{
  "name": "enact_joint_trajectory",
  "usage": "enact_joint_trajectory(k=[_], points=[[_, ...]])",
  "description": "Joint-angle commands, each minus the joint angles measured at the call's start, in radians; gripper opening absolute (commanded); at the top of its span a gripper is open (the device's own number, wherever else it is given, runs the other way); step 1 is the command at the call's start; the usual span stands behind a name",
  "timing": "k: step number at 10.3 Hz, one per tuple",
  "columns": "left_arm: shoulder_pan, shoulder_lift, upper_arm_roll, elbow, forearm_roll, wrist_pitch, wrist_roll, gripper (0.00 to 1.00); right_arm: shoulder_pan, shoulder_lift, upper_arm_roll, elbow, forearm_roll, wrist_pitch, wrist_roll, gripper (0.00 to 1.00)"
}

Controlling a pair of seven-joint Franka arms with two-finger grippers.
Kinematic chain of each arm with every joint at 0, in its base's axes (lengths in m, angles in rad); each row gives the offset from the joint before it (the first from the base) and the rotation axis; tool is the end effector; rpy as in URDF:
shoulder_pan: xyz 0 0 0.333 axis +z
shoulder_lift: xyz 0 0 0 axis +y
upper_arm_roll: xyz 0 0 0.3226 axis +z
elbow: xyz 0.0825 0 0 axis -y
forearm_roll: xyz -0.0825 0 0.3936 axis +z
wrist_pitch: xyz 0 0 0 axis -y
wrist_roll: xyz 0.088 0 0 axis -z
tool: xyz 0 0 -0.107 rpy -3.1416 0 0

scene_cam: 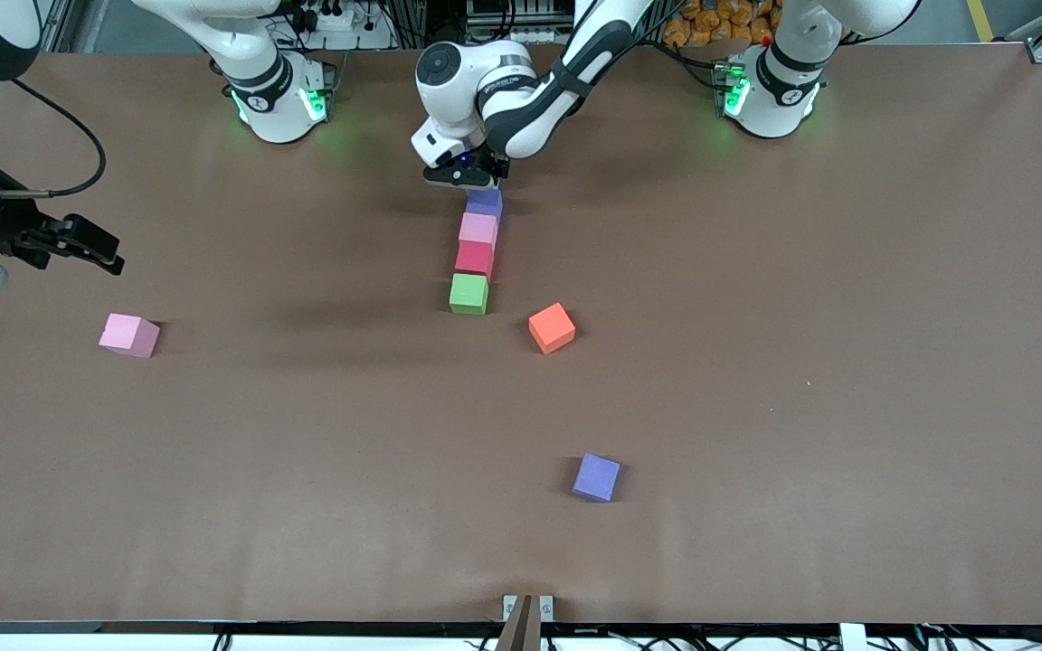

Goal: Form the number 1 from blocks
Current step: 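Place the cyan block beside the purple block with the left gripper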

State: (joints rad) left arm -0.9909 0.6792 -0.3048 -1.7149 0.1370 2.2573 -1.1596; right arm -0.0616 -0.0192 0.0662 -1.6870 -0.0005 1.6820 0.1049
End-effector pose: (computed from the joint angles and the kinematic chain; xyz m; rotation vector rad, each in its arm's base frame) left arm 0.2029 -0.6399 0.1989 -3.0597 0.2678 0.1853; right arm 0.5655 0.0029 0.5954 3.1366 -0.1574 0.0223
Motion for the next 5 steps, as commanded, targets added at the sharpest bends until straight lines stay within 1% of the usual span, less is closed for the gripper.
enact_joint_trajectory(k=[1,4,5], points=[[0.02,0.0,-0.004,0.009,0.026,-0.016,0.02,0.0,0.005,-0.008,-0.002,0.003,0.022,-0.015,-0.021,1.0],[0.031,-0.001,-0.004,0.008,0.026,-0.022,0.026,0.0,0.011,-0.007,-0.002,0.003,0.02,-0.013,-0.033,1.0],[0.031,-0.003,-0.005,0.003,0.026,-0.024,0.026,0.0,0.009,-0.005,-0.002,0.003,0.02,-0.013,-0.066,1.0]])
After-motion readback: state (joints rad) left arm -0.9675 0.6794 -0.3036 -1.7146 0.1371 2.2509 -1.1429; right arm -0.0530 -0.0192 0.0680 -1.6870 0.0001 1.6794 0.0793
